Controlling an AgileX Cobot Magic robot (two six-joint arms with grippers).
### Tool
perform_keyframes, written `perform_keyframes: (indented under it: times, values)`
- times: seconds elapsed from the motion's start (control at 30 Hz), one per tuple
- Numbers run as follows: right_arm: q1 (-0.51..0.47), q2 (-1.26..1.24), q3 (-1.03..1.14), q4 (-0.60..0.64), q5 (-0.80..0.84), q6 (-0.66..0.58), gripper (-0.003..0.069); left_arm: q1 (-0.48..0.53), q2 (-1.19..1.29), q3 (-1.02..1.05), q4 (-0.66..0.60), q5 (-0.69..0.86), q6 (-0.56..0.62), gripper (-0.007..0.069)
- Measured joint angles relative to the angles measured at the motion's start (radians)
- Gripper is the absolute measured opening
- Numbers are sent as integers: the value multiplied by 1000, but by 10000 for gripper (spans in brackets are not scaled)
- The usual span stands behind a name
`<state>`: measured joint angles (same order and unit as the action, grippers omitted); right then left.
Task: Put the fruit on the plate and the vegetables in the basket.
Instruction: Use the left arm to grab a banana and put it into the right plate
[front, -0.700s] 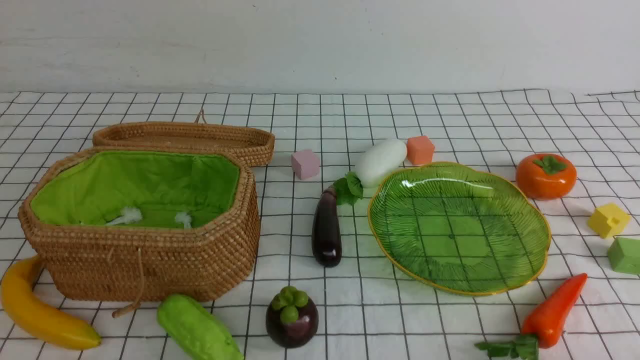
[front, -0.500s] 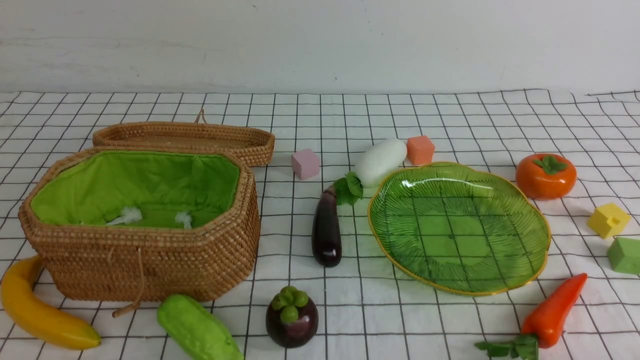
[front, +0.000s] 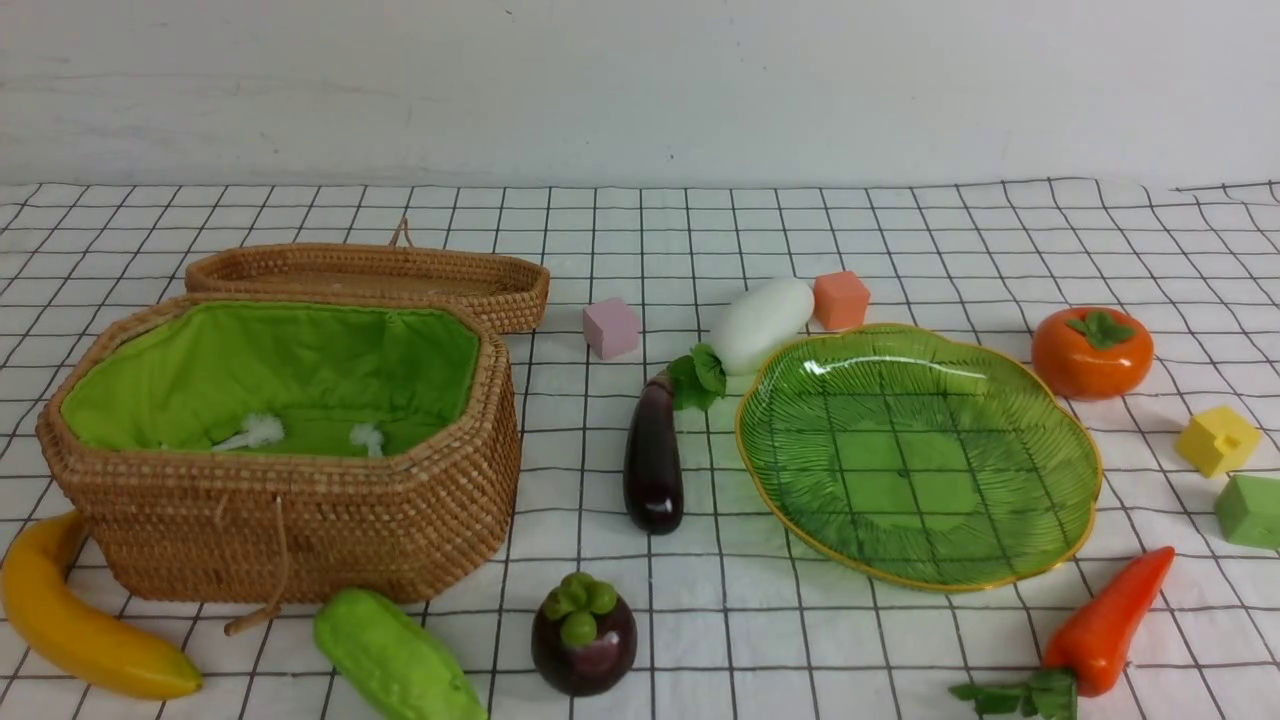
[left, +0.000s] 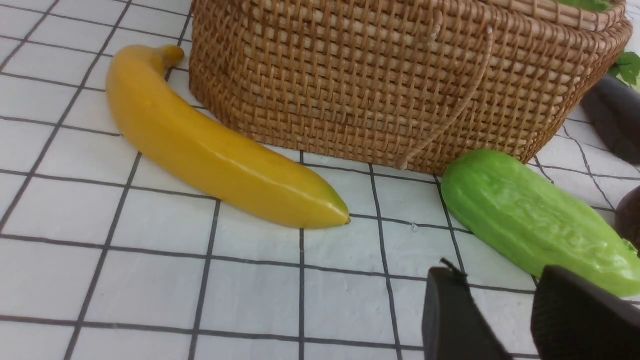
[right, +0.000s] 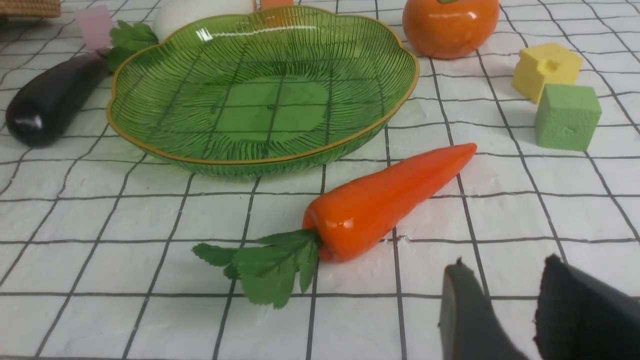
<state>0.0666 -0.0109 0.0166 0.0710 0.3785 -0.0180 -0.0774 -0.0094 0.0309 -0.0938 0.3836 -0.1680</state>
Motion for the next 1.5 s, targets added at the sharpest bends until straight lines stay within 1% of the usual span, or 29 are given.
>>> perform_keyframes:
  times: [0.13, 0.17, 0.23, 0.33, 0.37, 0.43, 0.5, 0.57, 0.6, 0.7, 0.77, 0.8, 0.87, 0.97, 1.03, 1.1, 1.13, 1.17, 1.27, 1.37, 1.43, 1.47, 1.5]
  values:
    - [0, 0, 0, 0, 0, 0, 238, 0, 0, 0, -5, -65, -12, 239]
    - [0, 0, 0, 0, 0, 0, 238, 0, 0, 0, -51, -125, -55, 239]
    - [0, 0, 0, 0, 0, 0, 238, 0, 0, 0, -148, -200, -132, 239]
    - [0, 0, 0, 0, 0, 0, 238, 0, 0, 0, -271, -282, -238, 239]
    - [0, 0, 0, 0, 0, 0, 238, 0, 0, 0, -291, -295, -254, 239]
    - [0, 0, 0, 0, 0, 0, 238, 0, 0, 0, -395, -366, -336, 239]
    - [0, 0, 0, 0, 0, 0, 238, 0, 0, 0, -448, -384, -374, 226]
    - [0, 0, 0, 0, 0, 0, 238, 0, 0, -12, -463, -331, -384, 180]
    - [0, 0, 0, 0, 0, 0, 238, 0, 0, -18, -463, -322, -384, 174]
    - [0, 0, 0, 0, 0, 0, 238, 0, 20, -112, -439, -153, -332, 45]
    - [0, 0, 0, 0, 0, 0, 238, 0, 61, -186, -415, -62, -287, -11]
    - [0, 0, 0, 0, 0, 0, 238, 0, 74, -195, -411, -52, -282, -13]
    - [0, 0, 0, 0, 0, 0, 238, 0, 177, -323, -360, 95, -213, -13]
    - [0, 0, 0, -7, -4, -2, 238, 0, 318, -451, -308, 247, -159, -13]
    - [0, 0, 1, 7, -26, 18, 238, 0, 398, -530, -284, 339, -124, -13]
    - [0, 0, 5, 46, -44, 44, 238, 0, 445, -568, -273, 397, -103, -13]
    - [0, 0, 9, 135, -86, 107, 238, 0, 496, -607, -270, 444, -76, -13]
    - [0, 0, 9, 180, -111, 138, 238, 0, 523, -623, -270, 461, -64, -13]
    - [0, 0, 9, 337, -197, 234, 238, 0, 586, -642, -254, 478, -50, -13]
    - [0, 0, 9, 444, -259, 272, 238, 0, 633, -643, -229, 487, -47, -13]
    - [3, 0, -4, 520, -228, 280, 238, 0, 666, -645, -219, 487, -46, -13]
    - [4, 0, -7, 526, -219, 280, 238, 0, 668, -644, -218, 487, -46, -13]
    - [16, 2, -49, 555, -135, 270, 238, 0, 686, -651, -216, 487, -46, -13]
